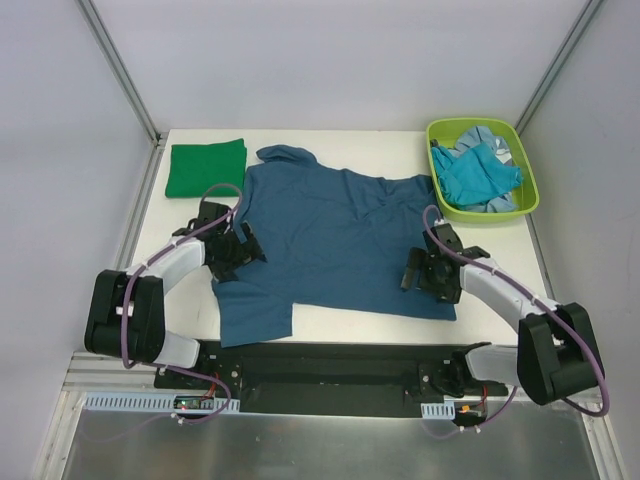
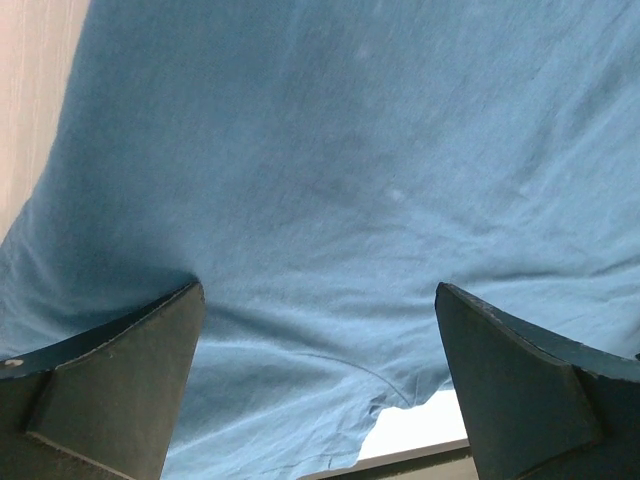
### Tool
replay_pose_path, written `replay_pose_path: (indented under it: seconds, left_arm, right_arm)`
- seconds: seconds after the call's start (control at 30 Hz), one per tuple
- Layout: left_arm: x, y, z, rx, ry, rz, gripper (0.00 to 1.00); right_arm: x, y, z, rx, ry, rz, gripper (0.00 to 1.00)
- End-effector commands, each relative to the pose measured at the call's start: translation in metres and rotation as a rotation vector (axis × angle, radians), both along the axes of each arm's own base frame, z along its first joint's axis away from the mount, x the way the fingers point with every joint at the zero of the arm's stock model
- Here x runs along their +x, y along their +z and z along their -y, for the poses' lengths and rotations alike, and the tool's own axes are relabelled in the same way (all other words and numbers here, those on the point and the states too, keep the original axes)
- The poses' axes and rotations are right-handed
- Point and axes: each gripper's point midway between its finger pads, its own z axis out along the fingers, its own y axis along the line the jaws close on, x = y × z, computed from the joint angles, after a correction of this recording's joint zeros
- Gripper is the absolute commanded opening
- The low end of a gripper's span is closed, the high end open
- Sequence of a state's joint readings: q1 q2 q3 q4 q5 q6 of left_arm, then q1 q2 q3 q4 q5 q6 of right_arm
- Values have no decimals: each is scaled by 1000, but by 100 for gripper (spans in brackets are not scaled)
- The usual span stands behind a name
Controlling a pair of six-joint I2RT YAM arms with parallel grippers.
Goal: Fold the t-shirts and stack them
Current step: Flatten out the tshirt
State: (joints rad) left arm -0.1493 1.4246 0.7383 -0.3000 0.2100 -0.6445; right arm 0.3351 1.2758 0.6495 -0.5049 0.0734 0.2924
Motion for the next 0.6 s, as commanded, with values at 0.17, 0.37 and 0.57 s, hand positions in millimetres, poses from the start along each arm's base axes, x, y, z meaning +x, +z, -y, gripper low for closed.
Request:
replay_pose_path:
  seconds: [0.17, 0.37, 0.57]
  left_arm:
    - [-29, 24, 1, -36, -18, 58, 99]
    - [-1, 61, -1, -12, -17, 187, 99]
    - [75, 89, 16, -19, -70, 234, 99]
  right_arm:
    - [16, 44, 9, -12, 25, 204, 96]
    - [28, 63, 2, 26, 91, 324, 96]
    - [64, 75, -41, 176, 205, 378, 96]
